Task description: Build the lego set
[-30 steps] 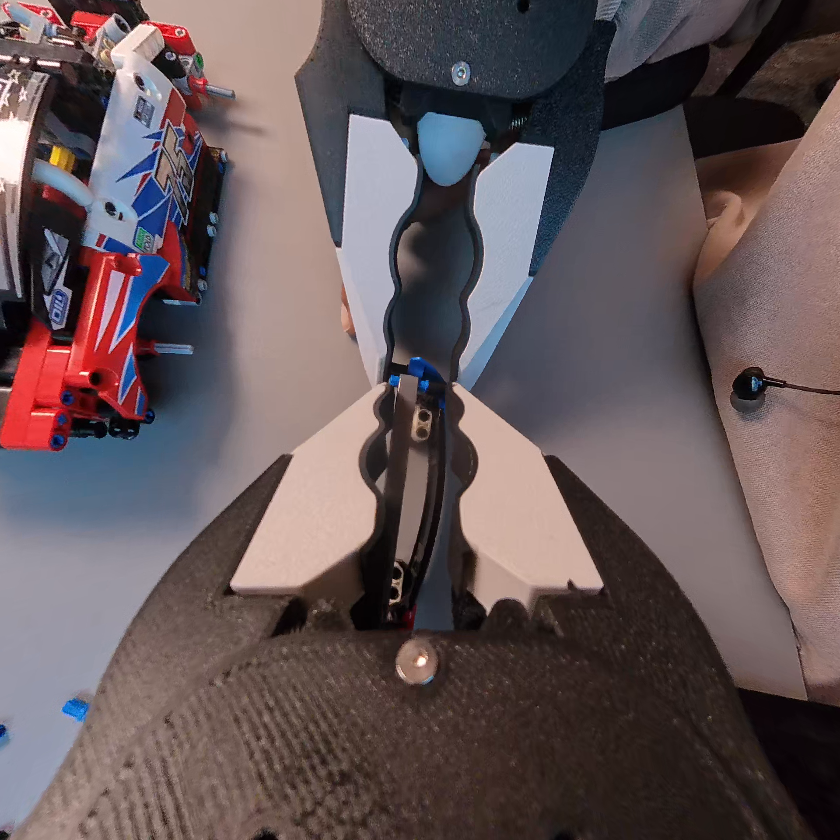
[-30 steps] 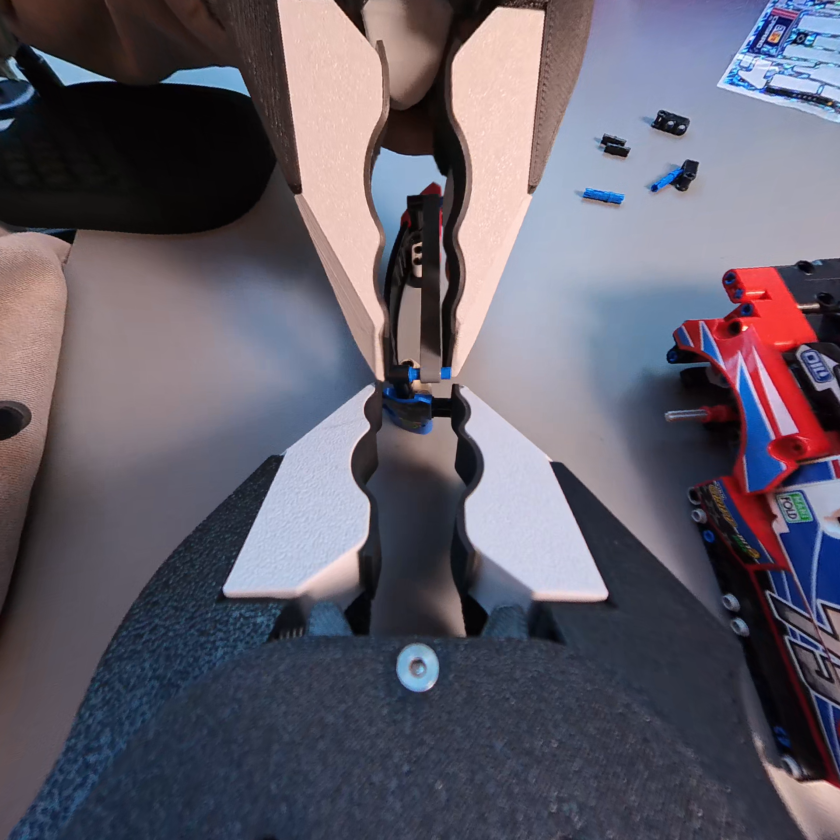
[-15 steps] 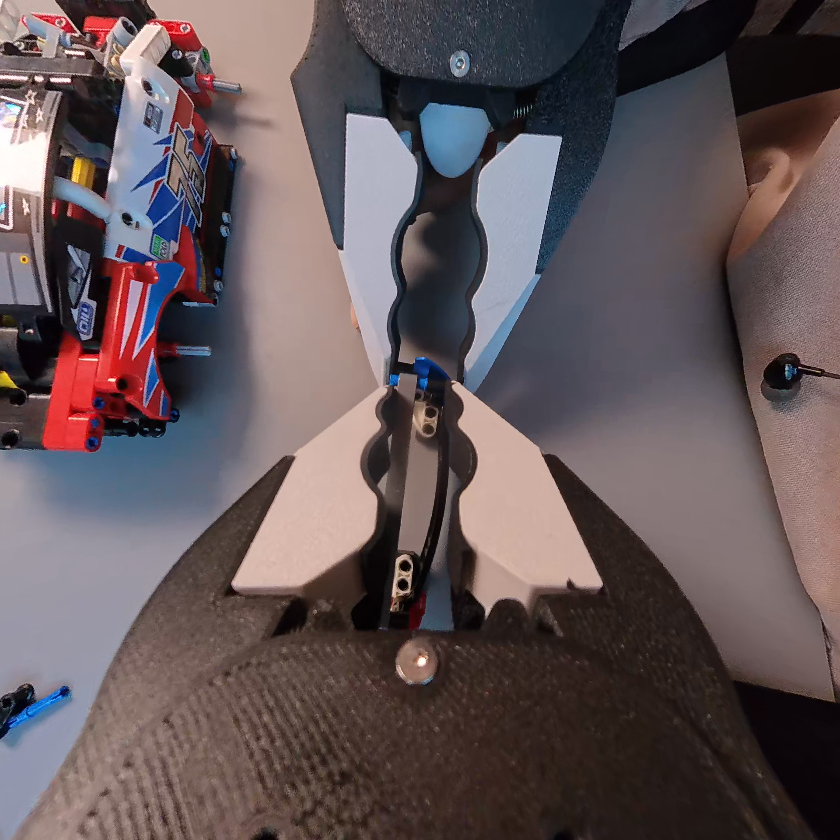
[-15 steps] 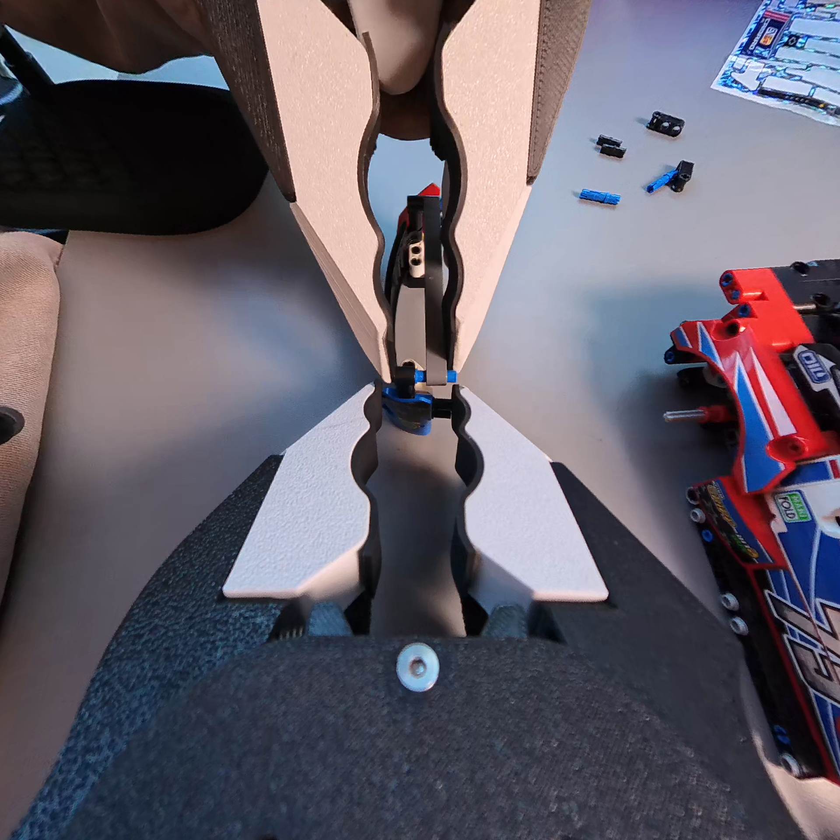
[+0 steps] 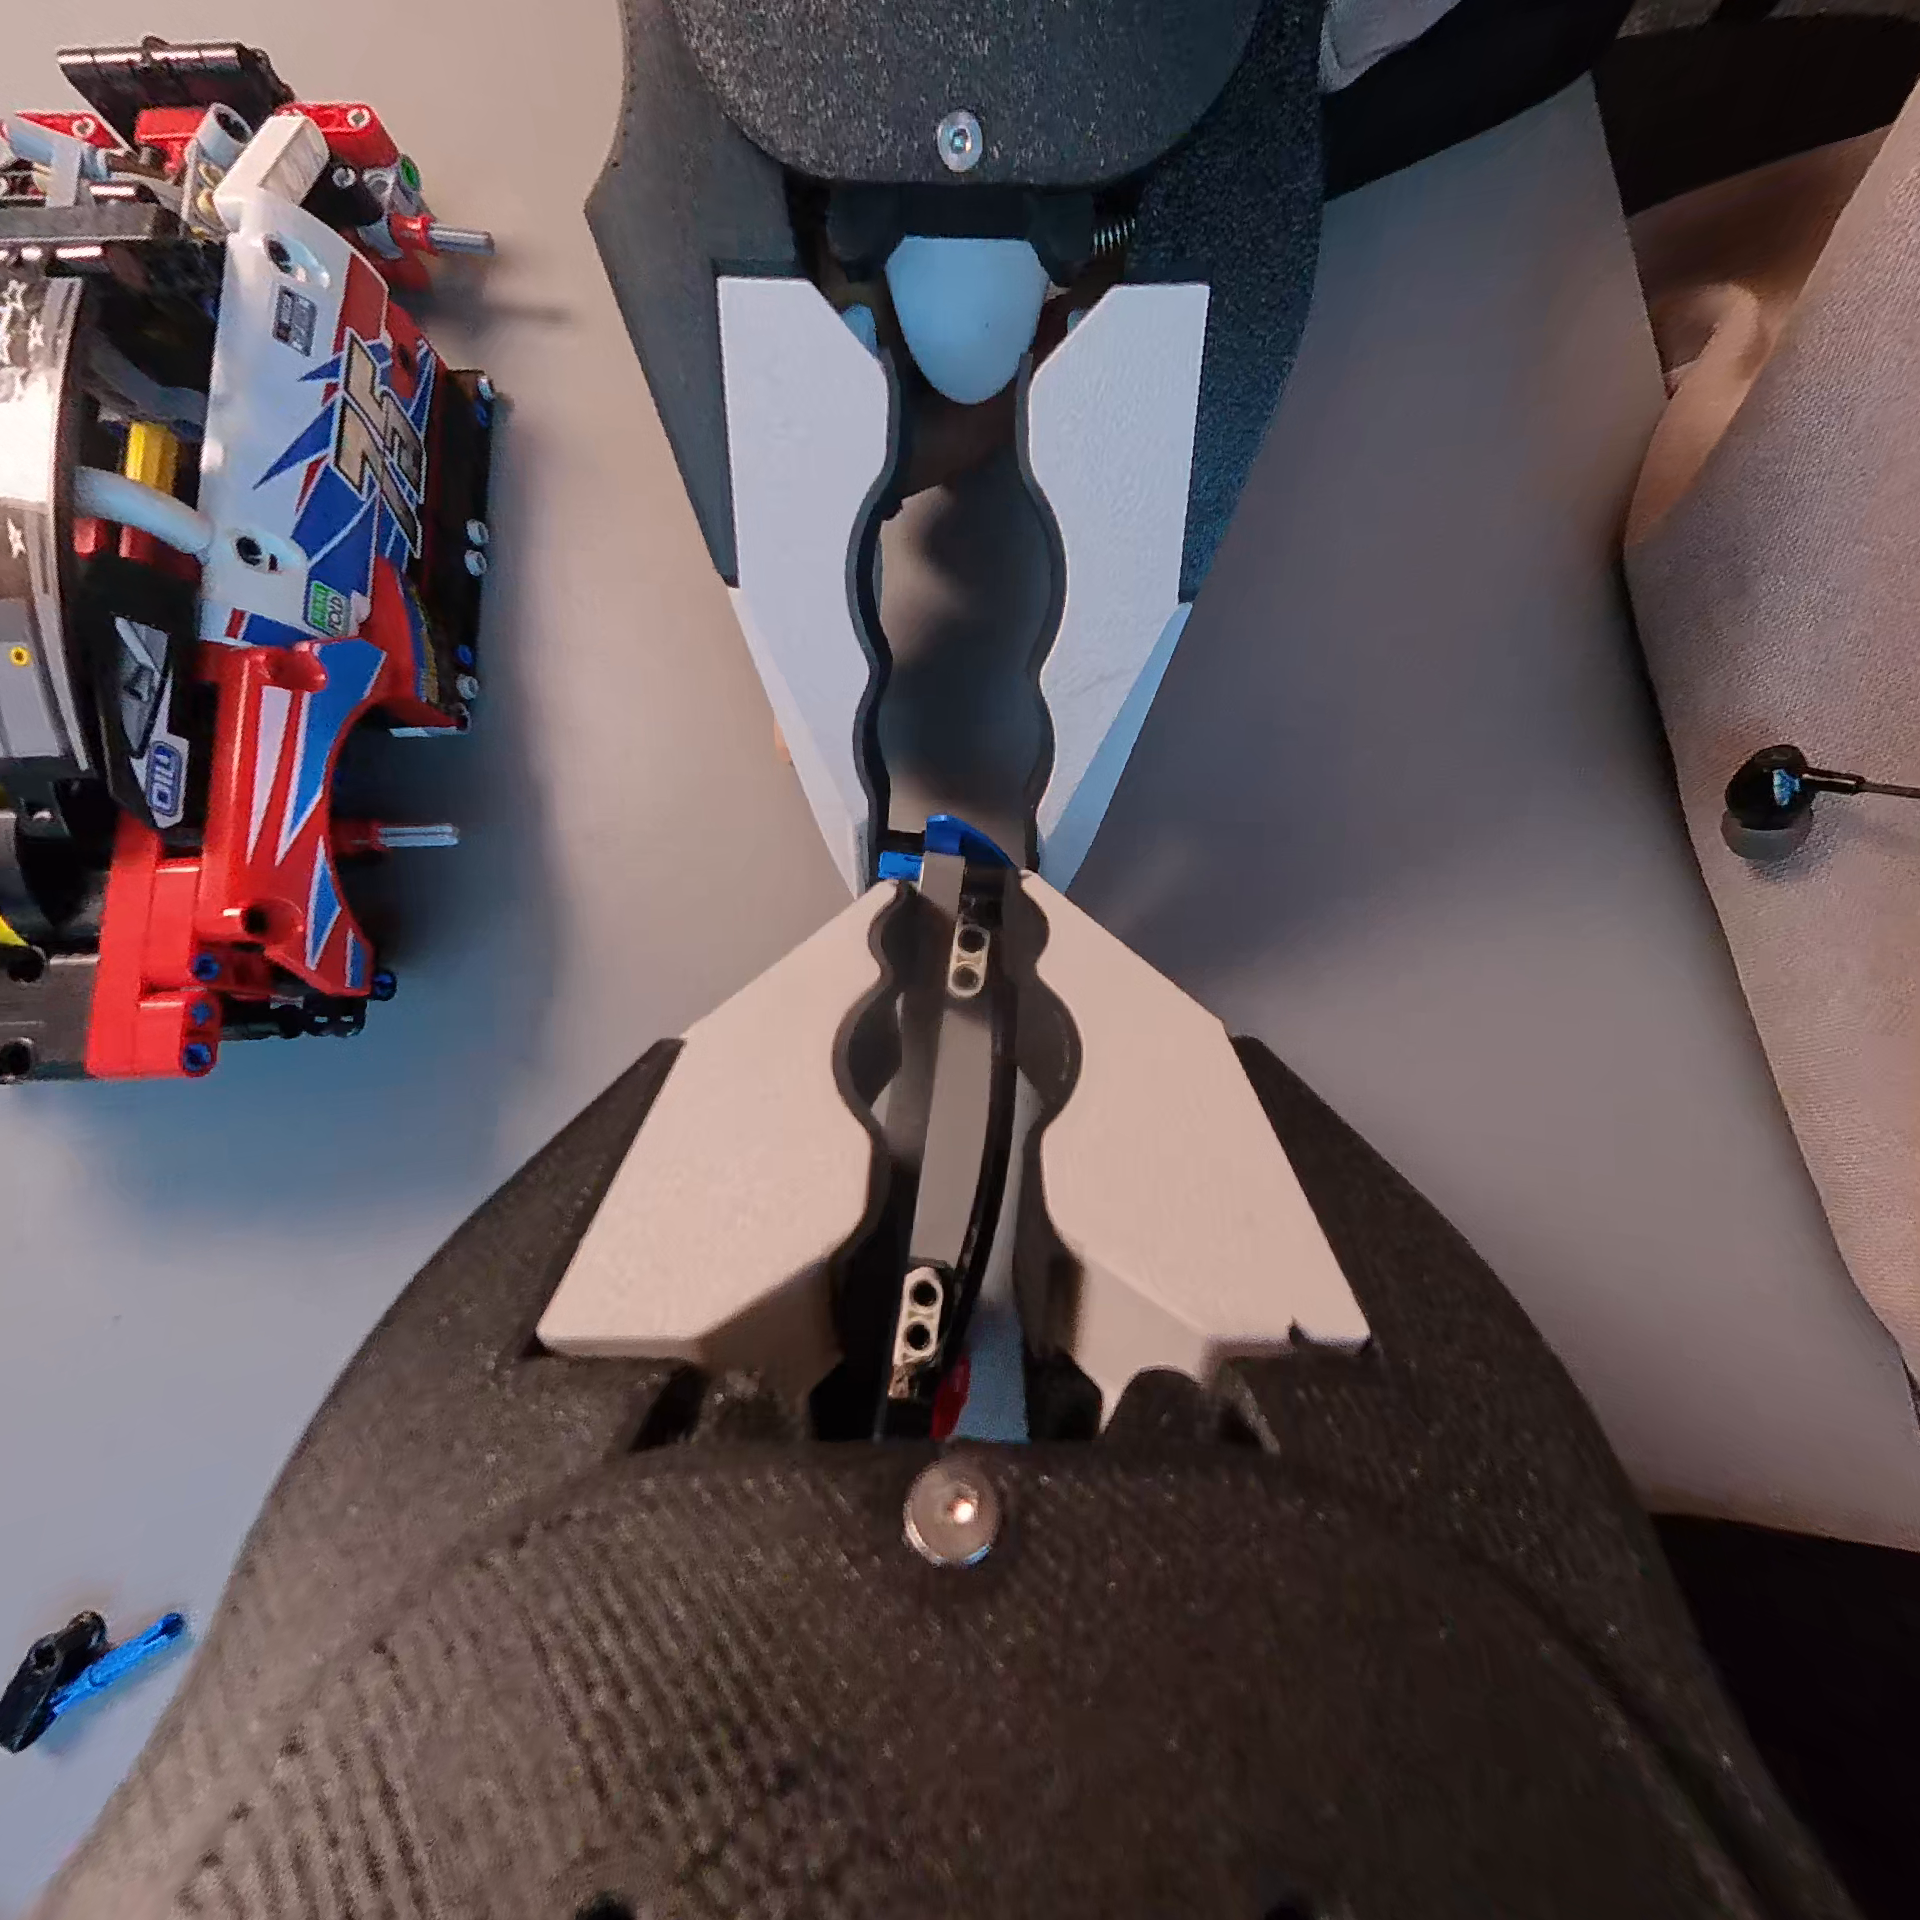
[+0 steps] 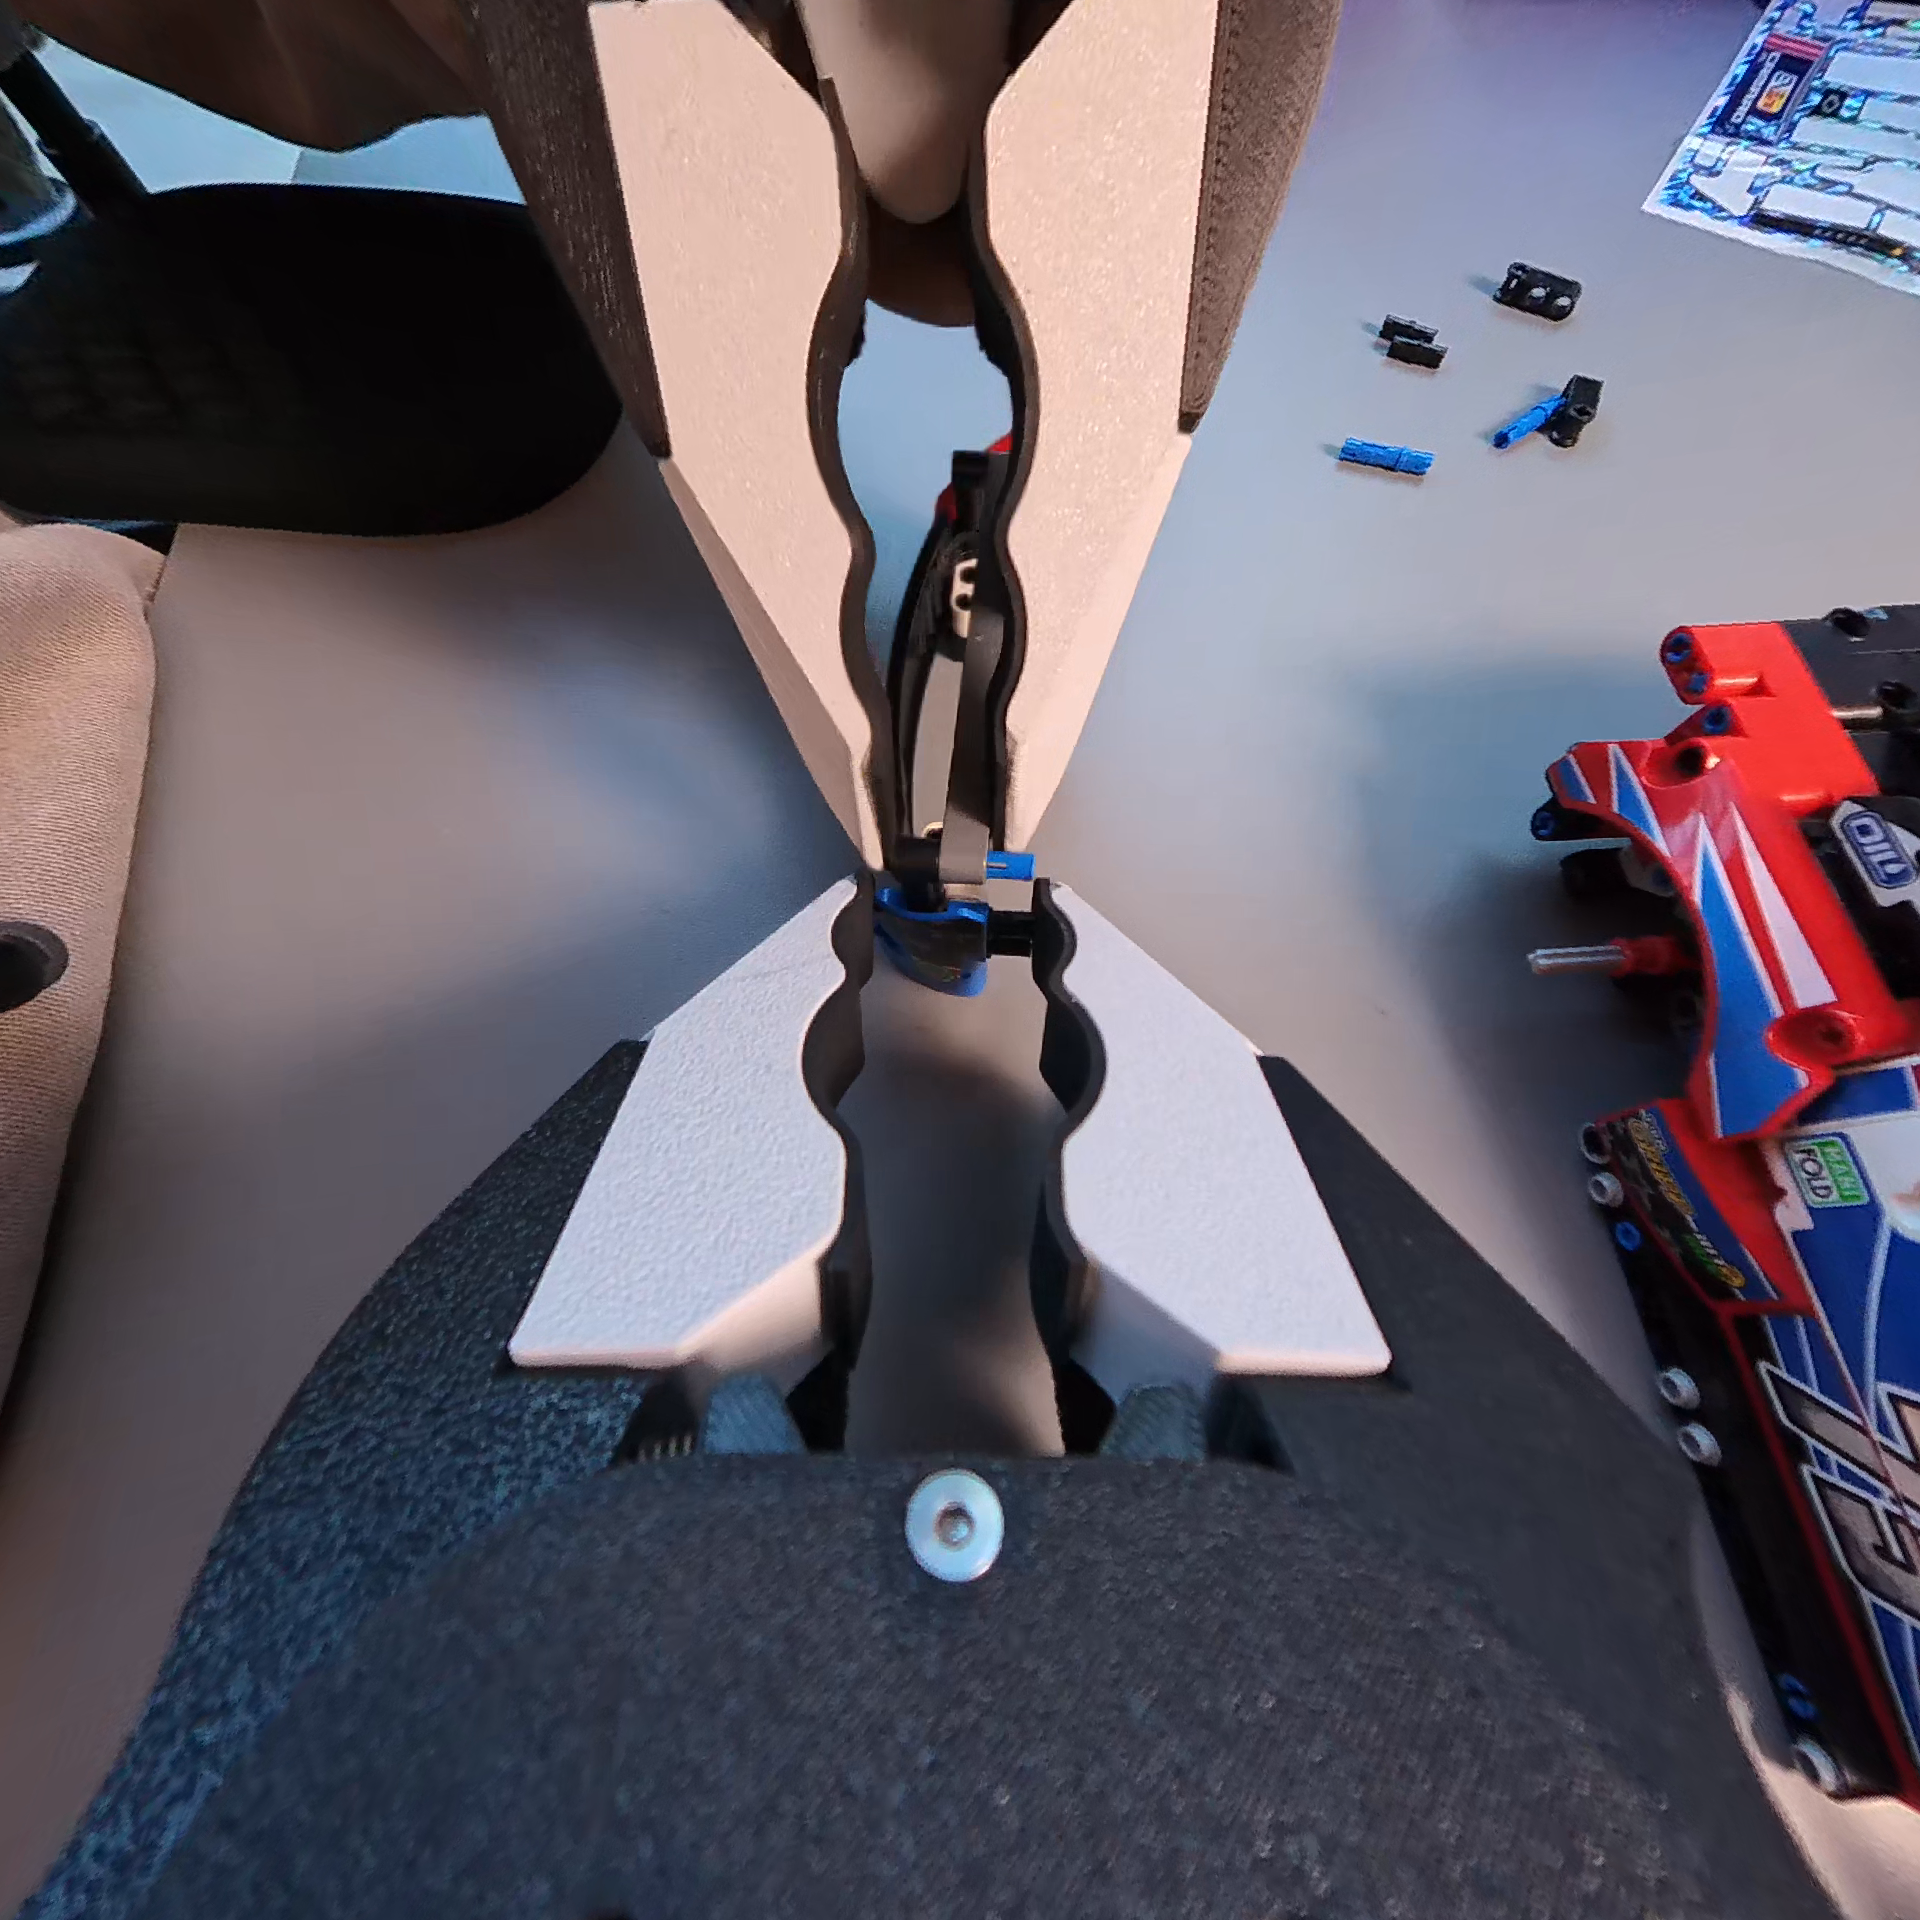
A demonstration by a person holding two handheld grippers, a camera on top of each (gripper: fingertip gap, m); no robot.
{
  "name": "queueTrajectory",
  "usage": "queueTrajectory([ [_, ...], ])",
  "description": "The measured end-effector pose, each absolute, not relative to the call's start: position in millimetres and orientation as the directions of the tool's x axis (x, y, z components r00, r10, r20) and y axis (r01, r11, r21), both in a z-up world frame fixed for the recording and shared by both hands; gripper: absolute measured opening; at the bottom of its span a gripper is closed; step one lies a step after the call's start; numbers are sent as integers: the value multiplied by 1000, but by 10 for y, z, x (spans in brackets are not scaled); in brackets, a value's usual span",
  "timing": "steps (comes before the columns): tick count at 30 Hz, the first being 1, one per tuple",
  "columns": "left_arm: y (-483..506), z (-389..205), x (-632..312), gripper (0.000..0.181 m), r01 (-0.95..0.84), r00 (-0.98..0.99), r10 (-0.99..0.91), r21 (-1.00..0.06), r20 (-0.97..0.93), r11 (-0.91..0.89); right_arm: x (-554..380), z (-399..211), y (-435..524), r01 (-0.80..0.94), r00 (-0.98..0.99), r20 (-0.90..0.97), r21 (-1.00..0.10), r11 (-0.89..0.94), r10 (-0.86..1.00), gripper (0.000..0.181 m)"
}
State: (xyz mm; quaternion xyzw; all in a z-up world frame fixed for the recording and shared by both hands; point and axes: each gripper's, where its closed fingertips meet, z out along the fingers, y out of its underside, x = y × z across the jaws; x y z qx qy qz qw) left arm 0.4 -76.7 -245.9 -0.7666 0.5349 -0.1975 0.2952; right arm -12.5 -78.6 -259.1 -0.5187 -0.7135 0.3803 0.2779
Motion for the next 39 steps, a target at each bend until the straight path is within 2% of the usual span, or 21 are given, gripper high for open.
queueTrajectory([
  [2,-714,-2424,-36,17,-692,380,-923,-678,-51,-248,-131,-2588,-762,525,-302,20,-831,183,953,27],
  [4,-630,-2265,-134,39,-671,423,-897,-710,-129,-214,-120,-2585,-769,518,-315,31,-832,199,949,27],
  [6,-606,-2082,-288,44,-616,479,-869,-752,-122,-234,-114,-2577,-761,495,-334,85,-831,252,939,27],
  [8,-631,-2070,-543,52,-565,543,-838,-760,-51,-320,-109,-2561,-738,458,-354,180,-822,338,918,28],
  [10,-727,-2207,-745,66,-476,585,-803,-752,115,-455,-103,-2549,-721,423,-373,273,-801,424,887,28],
  [12,-827,-2375,-785,71,-388,578,-771,-741,266,-547,-100,-2538,-697,378,-387,385,-762,525,838,28],
  [15,-879,-2641,-726,72,-396,573,-759,-706,310,-587,-89,-2532,-615,324,-390,567,-653,684,726,28],
  [16,-868,-2679,-683,67,-407,571,-763,-703,303,-583,-86,-2535,-558,314,-383,638,-591,743,669,28],
  [17,-835,-2684,-641,55,-418,570,-773,-713,277,-563,-81,-2538,-498,310,-376,699,-524,794,608,28],
  [19,-764,-2724,-606,48,-484,572,-799,-709,187,-512,-71,-2542,-435,309,-371,745,-464,830,554,28],
  [21,-652,-2750,-622,46,-549,587,-808,-709,50,-443,-51,-2558,-401,329,-376,725,-477,815,577,30],
  [23,-568,-2755,-634,45,-594,596,-800,-711,-73,-377,-4,-2599,-394,385,-391,617,-564,730,683,45],
  [26,-495,-2720,-619,45,-622,605,-769,-725,-206,-294,71,-2505,-383,468,-346,308,-762,448,886,59],
  [28,-480,-2699,-586,45,-648,591,-755,-724,-283,-236,96,-2445,-288,497,-296,188,-807,319,937,68],
  [30,-472,-2682,-541,45,-670,572,-745,-719,-342,-185,108,-2506,-281,533,-293,135,-799,279,947,66],
  [33,-496,-2684,-460,45,-647,566,-762,-742,-315,-175,99,-2674,-290,582,-305,178,-742,331,936,42],
  [35,-534,-2680,-437,48,-614,566,-780,-768,-269,-181,103,-2685,-306,580,-327,202,-728,364,923,42],
  [39,-539,-2583,-491,64,-463,622,-779,-837,-75,-290,108,-2677,-234,564,-326,299,-701,438,897,42],
])
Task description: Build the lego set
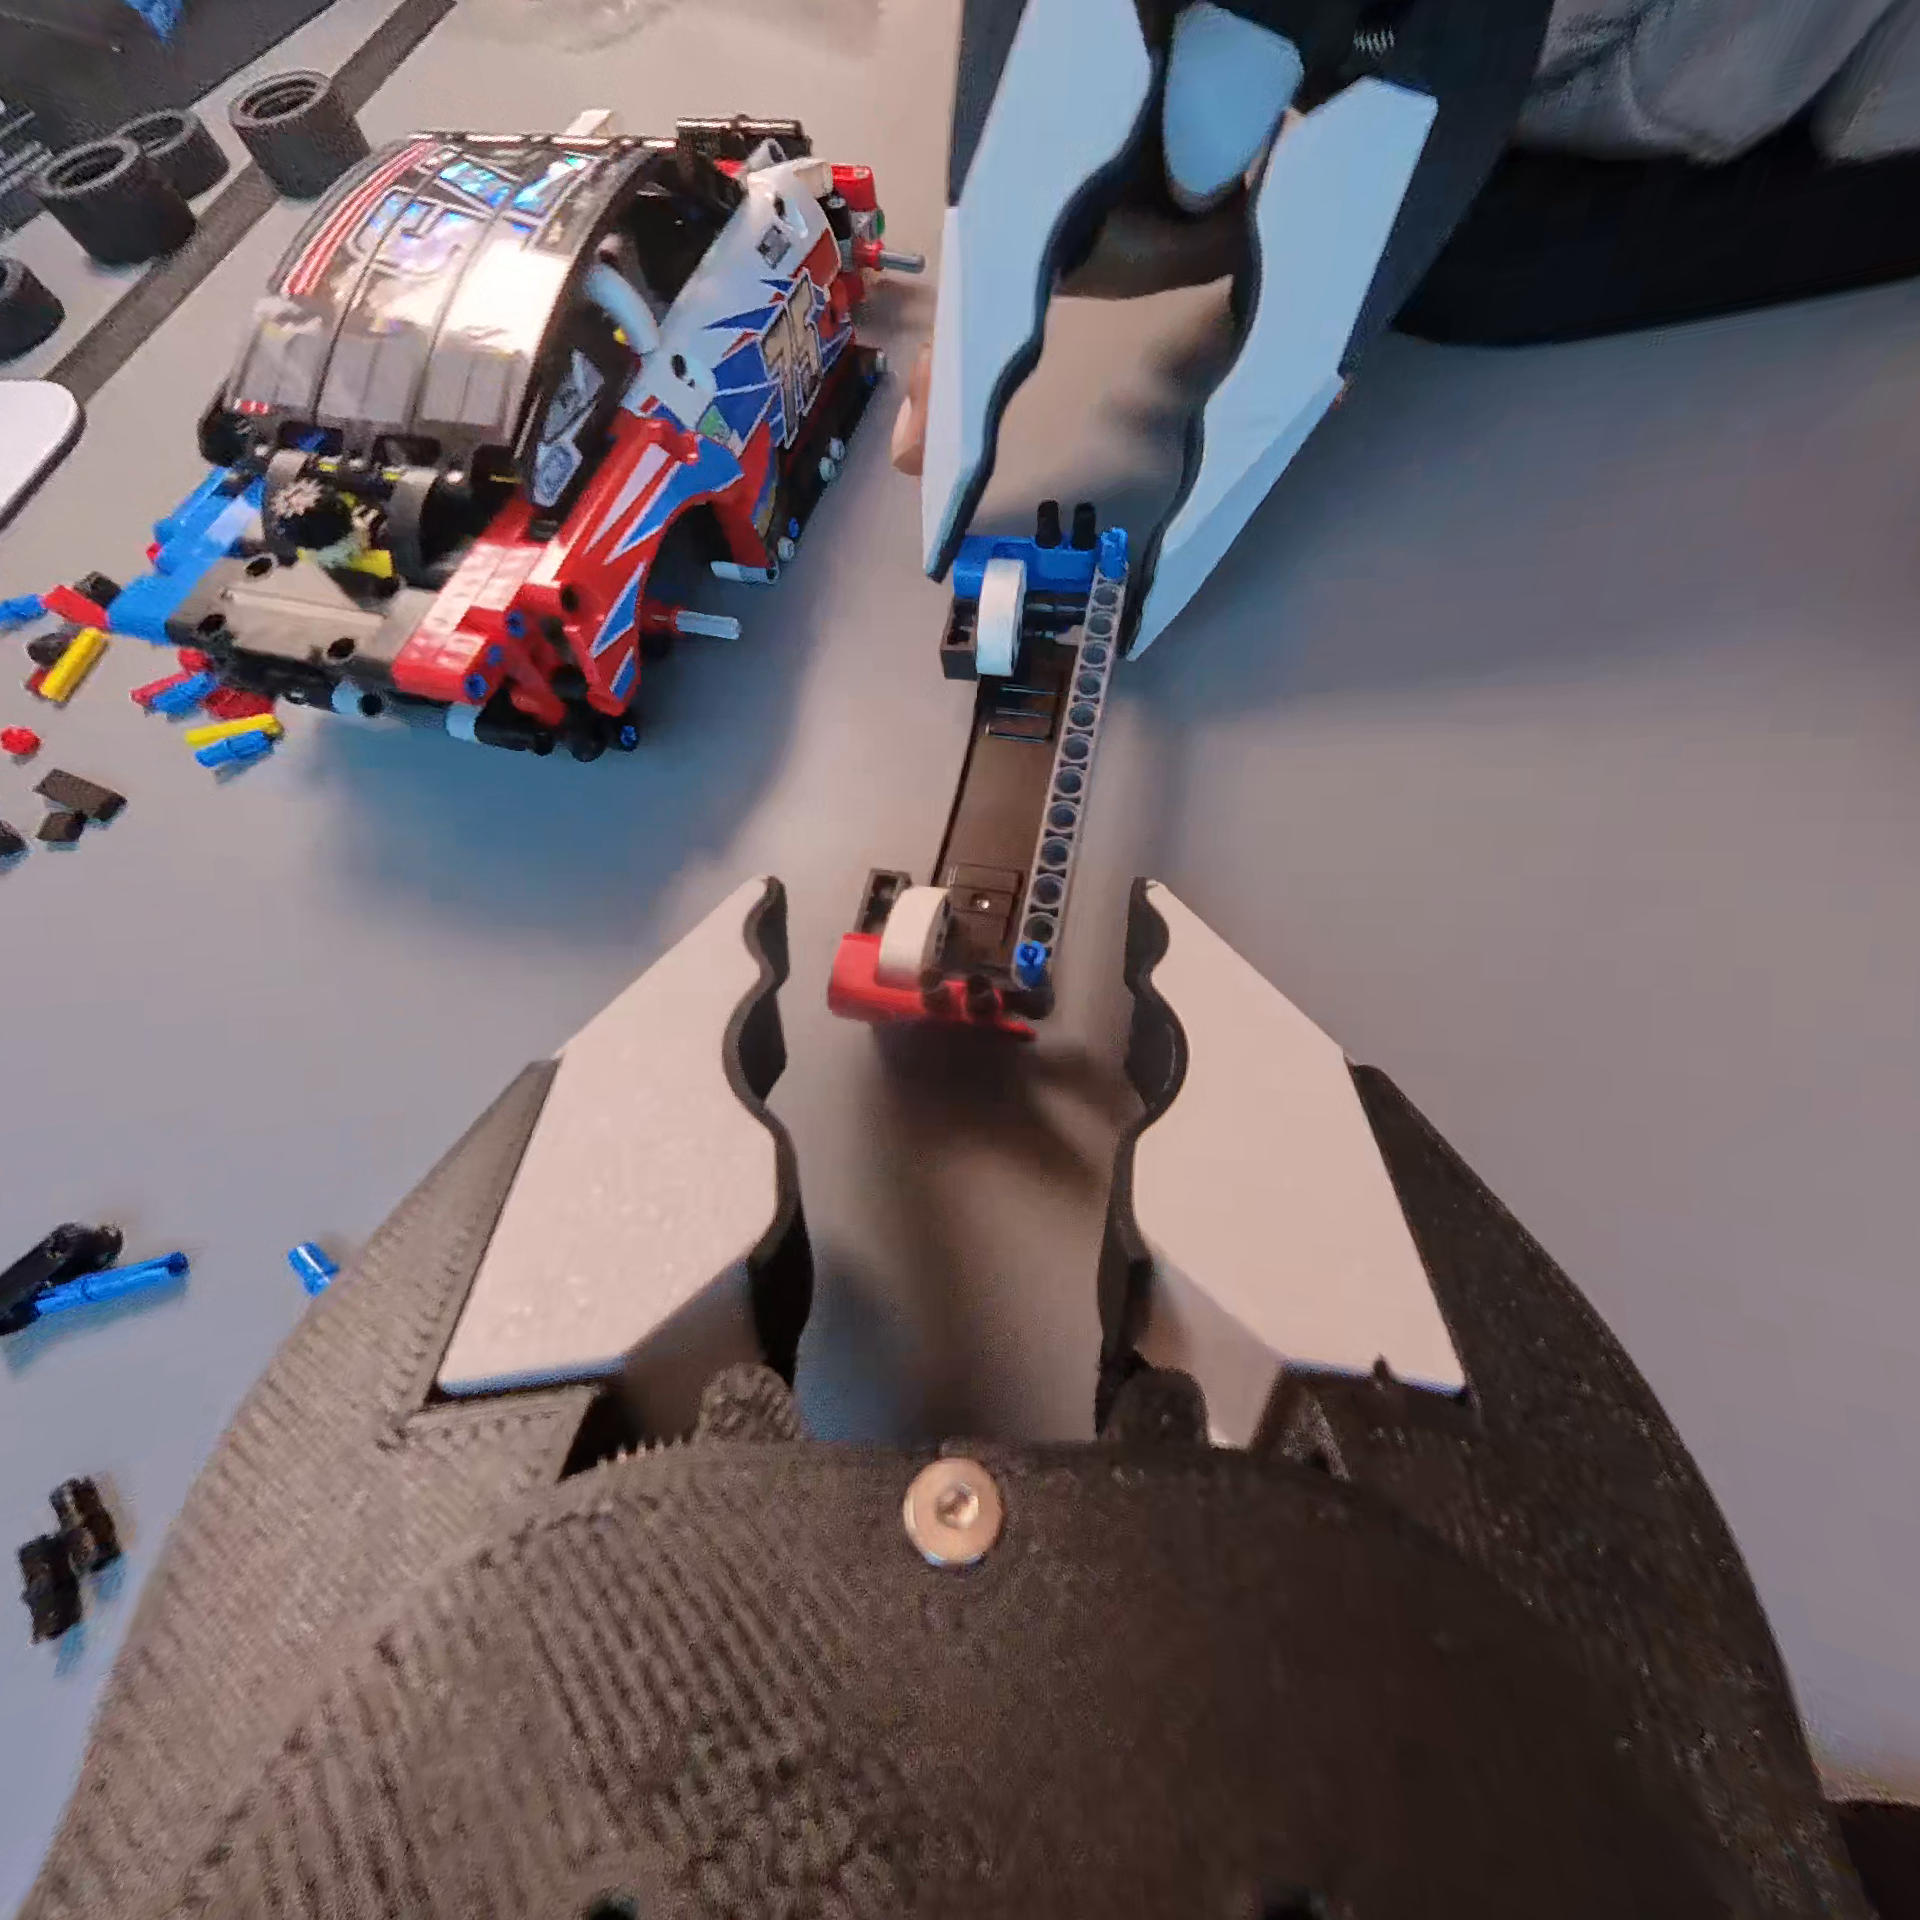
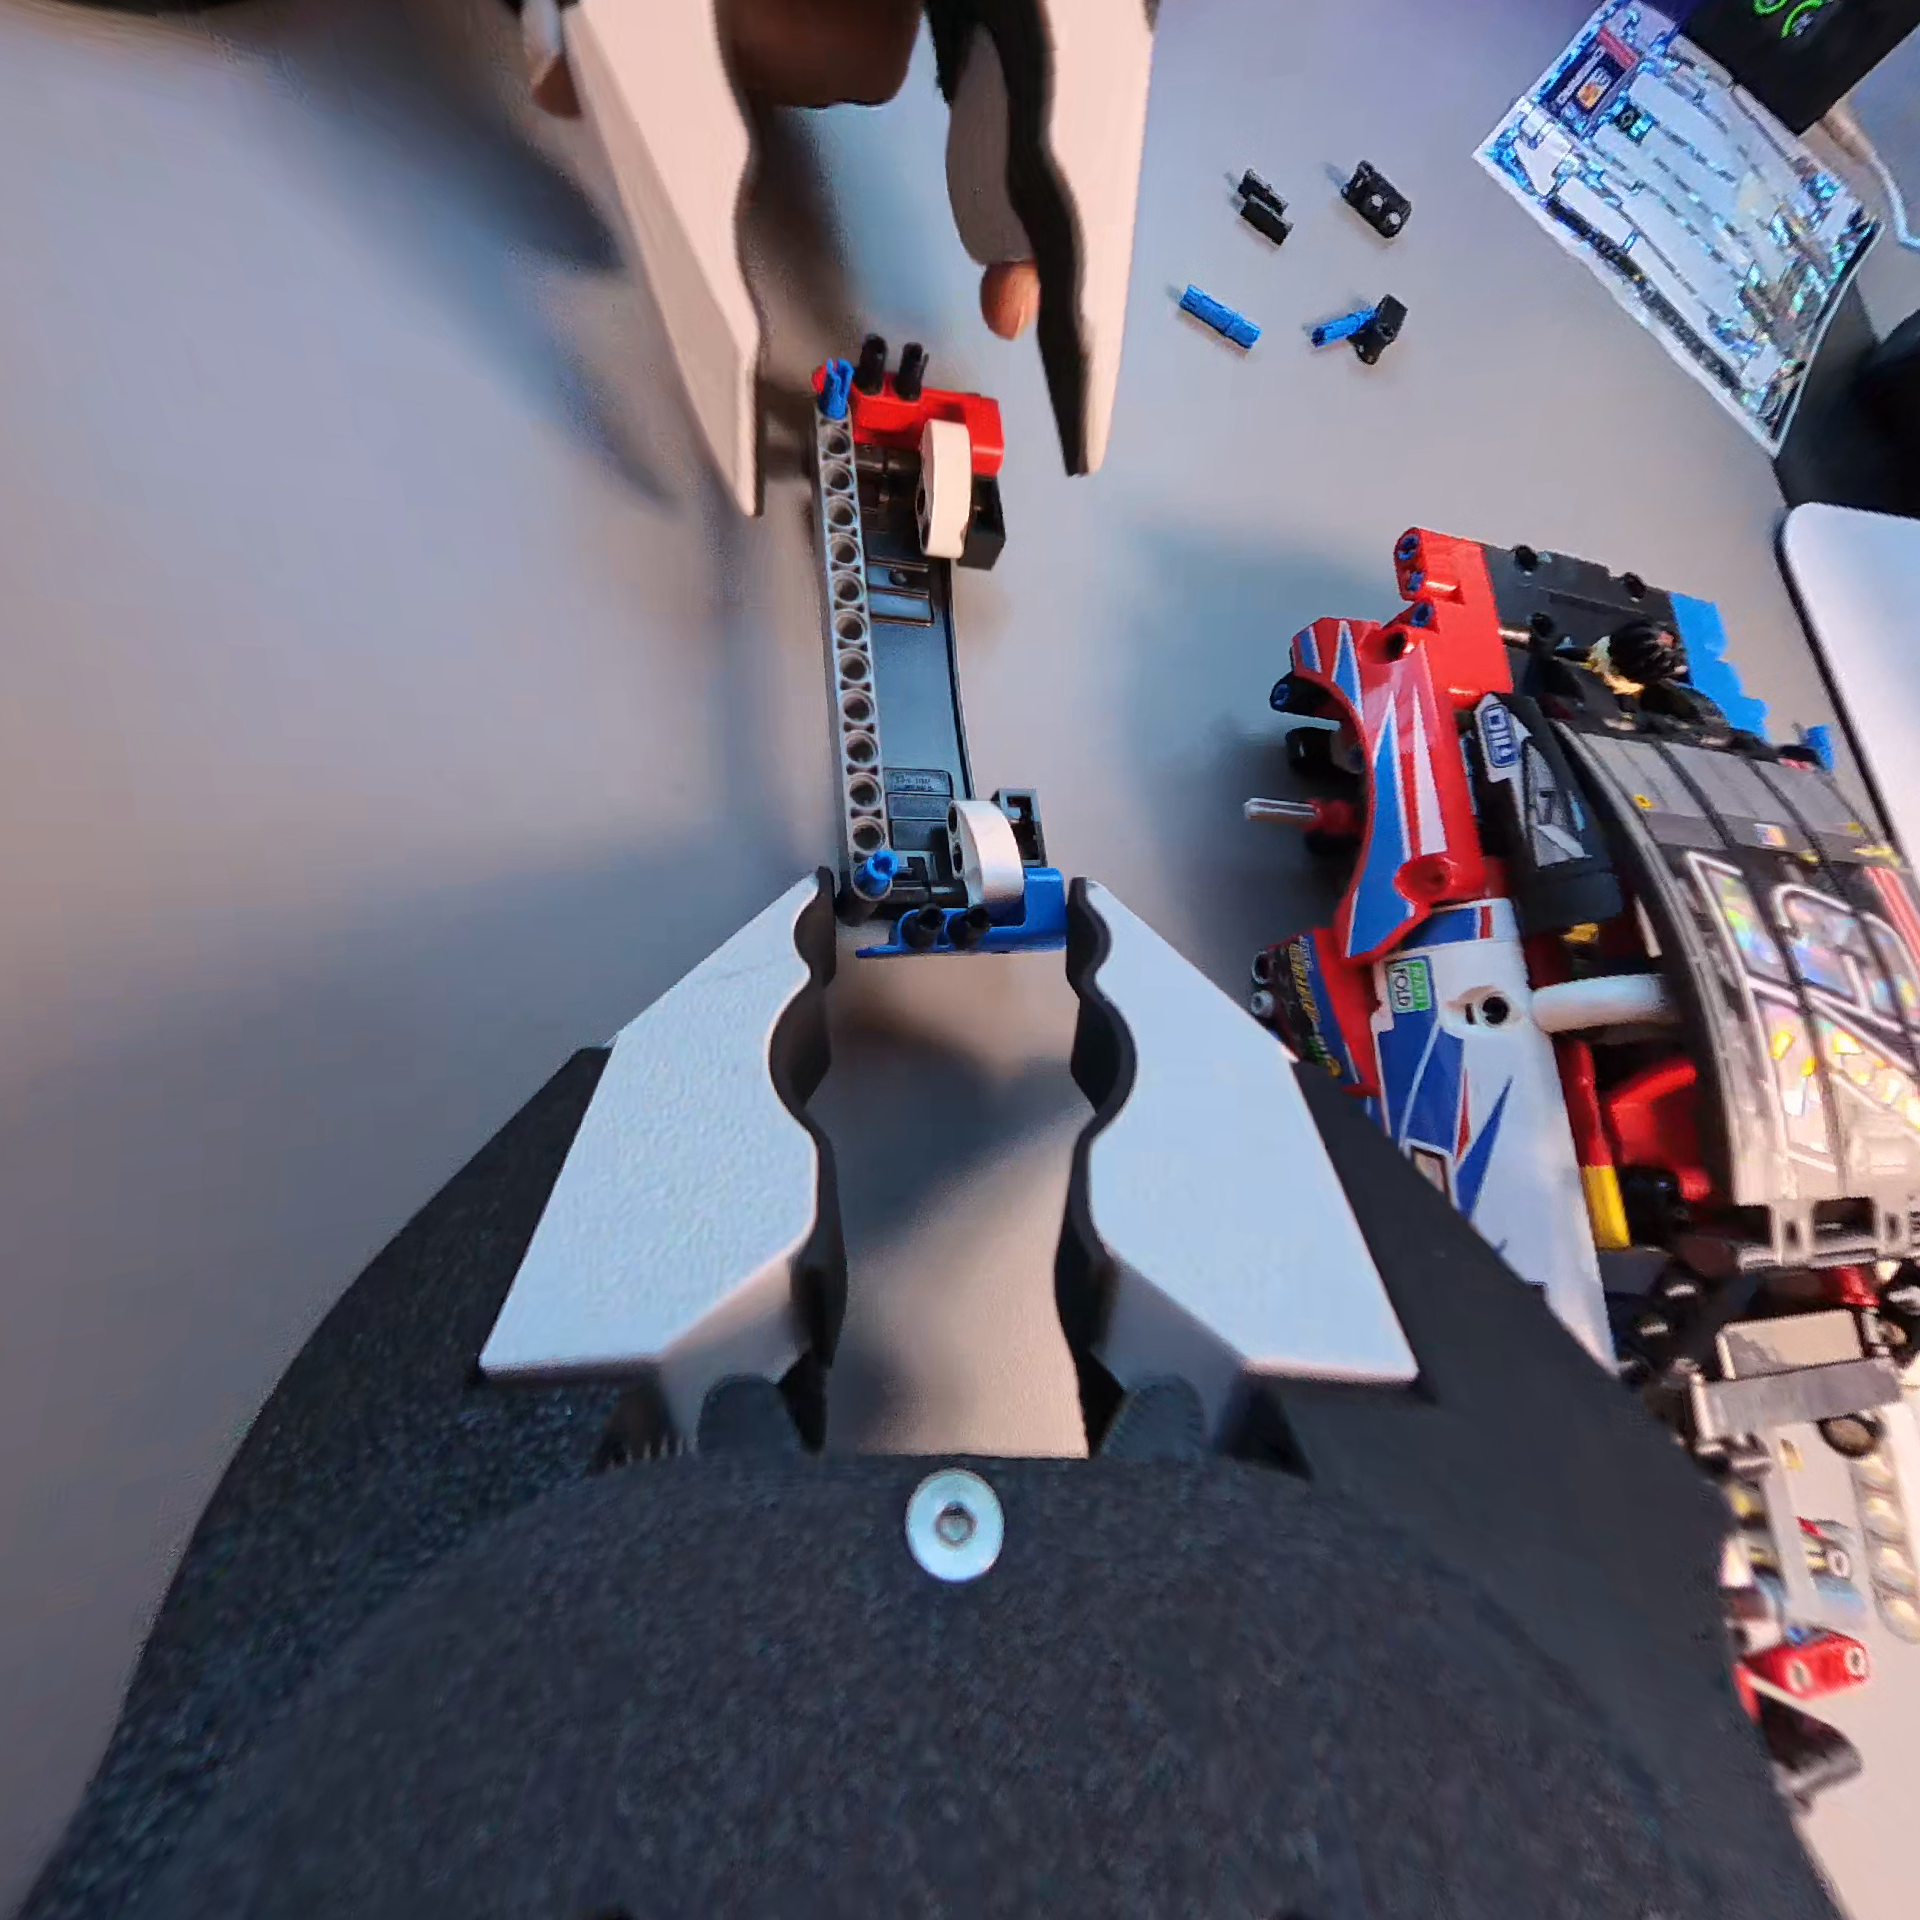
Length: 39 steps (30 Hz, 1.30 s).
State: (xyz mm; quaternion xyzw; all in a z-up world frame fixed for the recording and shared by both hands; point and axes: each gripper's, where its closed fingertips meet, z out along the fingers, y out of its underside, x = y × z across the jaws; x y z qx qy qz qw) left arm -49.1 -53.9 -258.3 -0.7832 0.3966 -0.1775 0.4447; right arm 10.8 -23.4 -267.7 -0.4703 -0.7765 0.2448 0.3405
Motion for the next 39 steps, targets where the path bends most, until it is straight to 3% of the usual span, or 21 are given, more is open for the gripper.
queueTrajectory([
  [3,-539,-2660,-522,61,-462,633,-774,-811,-18,-359,56,-2688,-260,545,-324,351,-690,476,879,42],
  [5,-556,-2749,-501,47,-527,617,-785,-772,-60,-355,28,-2684,-273,537,-323,361,-691,484,875,42],
  [8,-538,-2745,-503,45,-544,624,-774,-771,-107,-331,21,-2670,-215,530,-287,368,-708,467,884,43],
  [11,-529,-2731,-510,45,-559,628,-763,-772,-155,-303,45,-2653,-187,553,-244,281,-746,371,928,57],
  [13,-529,-2722,-509,45,-570,625,-758,-772,-184,-283,63,-2687,-194,573,-240,225,-753,325,944,40],
  [17,-503,-2707,-521,46,-570,638,-742,-775,-207,-274,57,-2689,-181,555,-230,245,-762,334,942,40],
  [23,-442,-2683,-590,69,-493,702,-701,-796,-125,-352,56,-2611,-114,512,-179,295,-787,345,939,40],
  [32,-413,-2719,-646,45,-457,741,-667,-785,-77,-417,53,-2570,-41,507,-127,296,-801,318,947,40],
  [39,-377,-2672,-727,46,-519,744,-630,-786,-223,-335,75,-2567,-44,501,-126,336,-791,353,933,36],
])
